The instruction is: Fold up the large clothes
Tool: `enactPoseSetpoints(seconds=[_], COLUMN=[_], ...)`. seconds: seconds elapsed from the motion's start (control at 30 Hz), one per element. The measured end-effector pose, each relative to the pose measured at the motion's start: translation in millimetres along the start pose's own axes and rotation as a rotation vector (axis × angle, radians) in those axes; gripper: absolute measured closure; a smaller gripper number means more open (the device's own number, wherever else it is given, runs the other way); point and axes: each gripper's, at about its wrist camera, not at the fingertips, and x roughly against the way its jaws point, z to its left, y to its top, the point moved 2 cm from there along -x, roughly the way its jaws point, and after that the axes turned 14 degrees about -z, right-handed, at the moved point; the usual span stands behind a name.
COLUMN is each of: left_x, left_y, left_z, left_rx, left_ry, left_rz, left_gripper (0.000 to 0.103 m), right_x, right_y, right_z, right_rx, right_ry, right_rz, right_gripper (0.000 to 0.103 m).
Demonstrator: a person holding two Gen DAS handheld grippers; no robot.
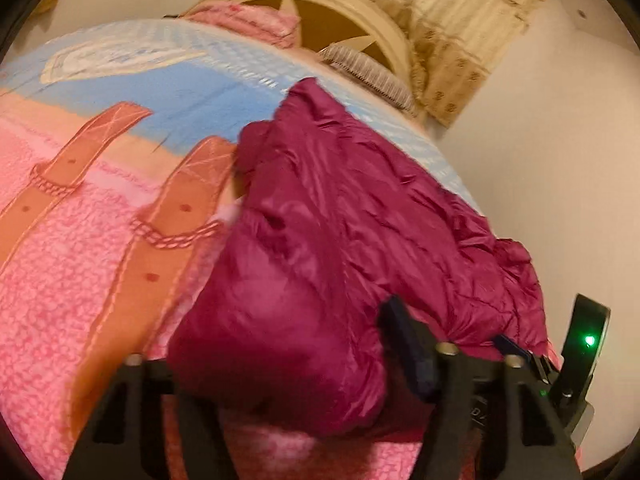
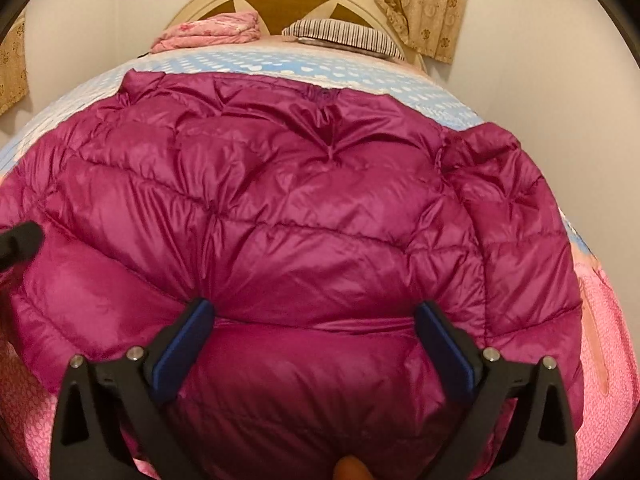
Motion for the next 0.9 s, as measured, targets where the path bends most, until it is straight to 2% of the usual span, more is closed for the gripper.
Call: enactPoseSetpoints(seconds=[0.07, 0.17, 0.27, 0.33, 0.5, 0.6, 0.73, 0.8, 0.9], left_x=[3.9, 10.0, 13.9, 16.0, 37.4, 66.0, 97.4, 111.7, 125.3], left_y=[3.9, 12.2, 16.4, 16.1, 20.2, 32.0, 48.7, 58.2, 69.5], left_z=[2.3, 2.0, 1.0, 3.5, 0.6, 1.1, 5.5, -1.0, -26.3], left_rx=[-0.007, -0.034, -0.052, -0.057, -0.088, -0.12, -0.153, -0.209, -0.304], left_ry=[-0.008, -0.039, -0.052, -0.07, -0.089, -0.082, -0.047, -0.03, -0.05], left_rz=[-0.022, -0.045, -0.062, -0.075, -0.109, -0.163, -0.199, -0.223, -0.256], left_gripper=[0.072, 0.081, 0.084, 0.084, 0.087, 0.088, 0.088, 0.088, 0.088], right_x=[0.5, 4.4, 13.7, 25.6, 20.5, 29.8, 40.9, 50.8, 73.8], right_y=[-0.3, 1.0, 4.7, 5.6, -3.2, 1.4, -5.0, -5.9, -2.7], right_z=[1.5, 2.6, 0.8, -6.1, 4.3, 15.1, 52.6, 71.8, 64.5], right_rx=[-0.001, 0.001, -0.027, -0.077, -0.016, -0.014, 0.053, 0.072, 0.007], right_ry=[-0.001, -0.002, 0.018, 0.021, 0.023, 0.125, 0.16, 0.186, 0.253], right_rz=[-0.002, -0.004, -0.005, -0.036, 0.016, 0.05, 0.027, -0.01, -0.04], right_gripper=[0.0, 0.0, 0.0, 0.0, 0.0, 0.0, 0.0, 0.0, 0.002])
